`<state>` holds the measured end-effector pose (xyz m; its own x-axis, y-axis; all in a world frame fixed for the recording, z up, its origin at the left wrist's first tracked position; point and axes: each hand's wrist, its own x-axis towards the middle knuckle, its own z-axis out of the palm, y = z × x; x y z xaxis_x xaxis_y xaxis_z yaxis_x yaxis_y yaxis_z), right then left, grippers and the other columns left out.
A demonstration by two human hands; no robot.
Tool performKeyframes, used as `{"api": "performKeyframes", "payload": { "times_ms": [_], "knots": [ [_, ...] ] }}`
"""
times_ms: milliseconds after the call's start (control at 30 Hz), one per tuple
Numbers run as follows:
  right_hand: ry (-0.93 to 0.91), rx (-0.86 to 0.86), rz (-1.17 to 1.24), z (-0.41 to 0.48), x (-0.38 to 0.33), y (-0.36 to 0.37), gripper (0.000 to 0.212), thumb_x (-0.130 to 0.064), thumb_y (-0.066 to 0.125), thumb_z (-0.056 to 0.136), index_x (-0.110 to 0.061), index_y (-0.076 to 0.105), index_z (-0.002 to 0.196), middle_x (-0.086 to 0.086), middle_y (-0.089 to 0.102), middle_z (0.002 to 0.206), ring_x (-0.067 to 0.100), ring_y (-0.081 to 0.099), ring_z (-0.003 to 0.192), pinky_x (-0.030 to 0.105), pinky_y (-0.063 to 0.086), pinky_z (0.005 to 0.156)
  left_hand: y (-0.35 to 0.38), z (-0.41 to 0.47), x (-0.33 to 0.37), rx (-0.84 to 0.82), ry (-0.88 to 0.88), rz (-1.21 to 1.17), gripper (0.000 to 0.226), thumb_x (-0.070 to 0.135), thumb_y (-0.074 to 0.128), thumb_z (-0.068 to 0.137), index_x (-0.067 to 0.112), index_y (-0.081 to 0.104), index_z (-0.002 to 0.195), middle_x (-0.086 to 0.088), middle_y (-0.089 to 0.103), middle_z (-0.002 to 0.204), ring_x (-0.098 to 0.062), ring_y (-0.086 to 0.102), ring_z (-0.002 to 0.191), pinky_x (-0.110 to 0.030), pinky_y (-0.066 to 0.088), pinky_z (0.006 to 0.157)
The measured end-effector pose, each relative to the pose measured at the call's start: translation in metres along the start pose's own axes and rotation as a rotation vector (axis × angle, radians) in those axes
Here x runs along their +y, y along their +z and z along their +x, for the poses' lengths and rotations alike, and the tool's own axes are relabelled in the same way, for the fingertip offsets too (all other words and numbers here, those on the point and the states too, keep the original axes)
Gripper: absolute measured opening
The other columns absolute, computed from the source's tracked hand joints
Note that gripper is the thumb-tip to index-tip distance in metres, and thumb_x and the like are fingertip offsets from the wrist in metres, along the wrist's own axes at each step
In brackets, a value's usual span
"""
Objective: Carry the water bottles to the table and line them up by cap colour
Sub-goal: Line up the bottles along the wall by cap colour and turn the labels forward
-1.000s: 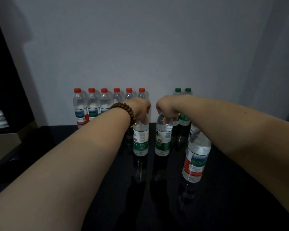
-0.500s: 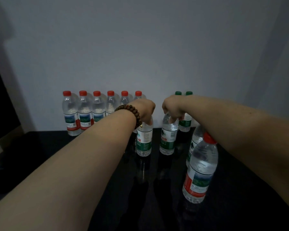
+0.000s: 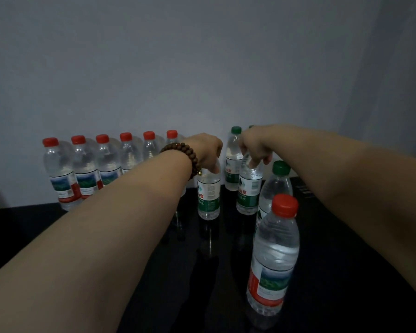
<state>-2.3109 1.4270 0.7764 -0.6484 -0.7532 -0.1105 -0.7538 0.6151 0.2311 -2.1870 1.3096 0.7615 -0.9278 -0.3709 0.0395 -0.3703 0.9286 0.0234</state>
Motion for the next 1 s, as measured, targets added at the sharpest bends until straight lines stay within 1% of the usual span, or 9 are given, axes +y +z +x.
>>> {"api": "performKeyframes", "payload": {
  "times_ms": [33,100,267,367,433,500,633,700,1000],
  "knots": [
    [0.007,0.004,-0.004,0.0,0.005,0.001,0.054,-0.023,0.086,0.082,-0.011,0.063,0.129,0.008,0.069,0.103,0.022,0.073,0.069,0.039,0.064,0.074,0.001,0.005,0.003,0.001,0.0,-0.007,0.046,0.032,0.082,0.087,0.019,0.06,0.126,-0.003,0.058,0.112,-0.009,0.058,0.069,-0.034,0.06,0.079],
    [0.018,0.016,0.0,0.003,0.018,0.005,0.05,-0.017,0.084,0.084,-0.009,0.063,0.128,0.008,0.068,0.104,0.021,0.07,0.066,0.038,0.063,0.071,0.002,0.016,0.01,0.006,0.007,-0.009,0.047,0.032,0.083,0.087,0.02,0.06,0.126,-0.001,0.059,0.112,-0.009,0.059,0.07,-0.034,0.059,0.079],
    [0.094,0.002,-0.019,0.009,0.048,0.013,0.05,-0.013,0.08,0.088,-0.005,0.061,0.133,0.016,0.069,0.115,0.026,0.075,0.071,0.044,0.064,0.076,0.006,0.039,0.027,0.018,0.046,0.014,0.046,0.033,0.083,0.086,0.021,0.06,0.125,0.001,0.059,0.108,-0.009,0.06,0.068,-0.026,0.046,0.057],
    [0.103,0.032,-0.106,0.01,0.066,0.017,0.052,-0.024,0.083,0.087,-0.008,0.063,0.132,0.009,0.07,0.114,0.016,0.064,0.058,0.034,0.058,0.064,0.008,0.053,0.034,0.007,0.053,0.007,0.043,0.032,0.083,0.086,0.022,0.06,0.121,-0.001,0.062,0.113,-0.013,0.068,0.067,-0.026,0.048,0.053],
    [0.104,0.064,-0.151,0.013,0.077,0.022,0.052,-0.028,0.082,0.087,-0.009,0.064,0.132,0.007,0.069,0.106,0.014,0.056,0.055,0.031,0.054,0.069,0.009,0.062,0.037,-0.004,0.054,-0.015,0.042,0.032,0.083,0.086,0.022,0.06,0.119,-0.001,0.061,0.113,-0.013,0.073,0.059,-0.026,0.051,0.051],
    [0.105,0.08,-0.171,0.02,0.085,0.025,0.051,-0.027,0.082,0.088,-0.01,0.064,0.132,0.009,0.069,0.109,0.02,0.057,0.063,0.033,0.054,0.077,0.011,0.07,0.038,-0.007,0.055,-0.031,0.04,0.032,0.083,0.086,0.023,0.059,0.116,0.0,0.062,0.111,-0.011,0.072,0.051,-0.026,0.051,0.05],
    [0.088,0.103,-0.16,0.04,0.098,0.032,0.053,-0.025,0.082,0.087,-0.01,0.063,0.134,0.011,0.067,0.121,0.03,0.066,0.101,0.04,0.057,0.093,0.014,0.084,0.041,-0.001,0.068,-0.042,0.037,0.031,0.083,0.087,0.023,0.057,0.112,-0.001,0.063,0.11,-0.01,0.07,0.048,-0.028,0.053,0.051],
    [0.082,0.119,-0.153,0.052,0.103,0.035,0.052,-0.021,0.081,0.087,-0.01,0.062,0.134,0.013,0.065,0.127,0.032,0.065,0.111,0.043,0.055,0.097,0.015,0.089,0.043,-0.003,0.076,-0.053,0.037,0.032,0.082,0.087,0.024,0.057,0.112,-0.001,0.062,0.112,-0.009,0.07,0.048,-0.027,0.052,0.051],
    [0.077,0.209,-0.037,0.087,0.118,0.047,0.052,-0.01,0.071,0.091,-0.017,0.057,0.14,0.017,0.049,0.136,0.036,0.061,0.113,0.045,0.054,0.098,0.016,0.097,0.049,0.0,0.086,-0.048,0.037,0.035,0.08,0.089,0.026,0.054,0.114,-0.002,0.061,0.116,-0.007,0.069,0.047,-0.024,0.05,0.052]
  ]
}}
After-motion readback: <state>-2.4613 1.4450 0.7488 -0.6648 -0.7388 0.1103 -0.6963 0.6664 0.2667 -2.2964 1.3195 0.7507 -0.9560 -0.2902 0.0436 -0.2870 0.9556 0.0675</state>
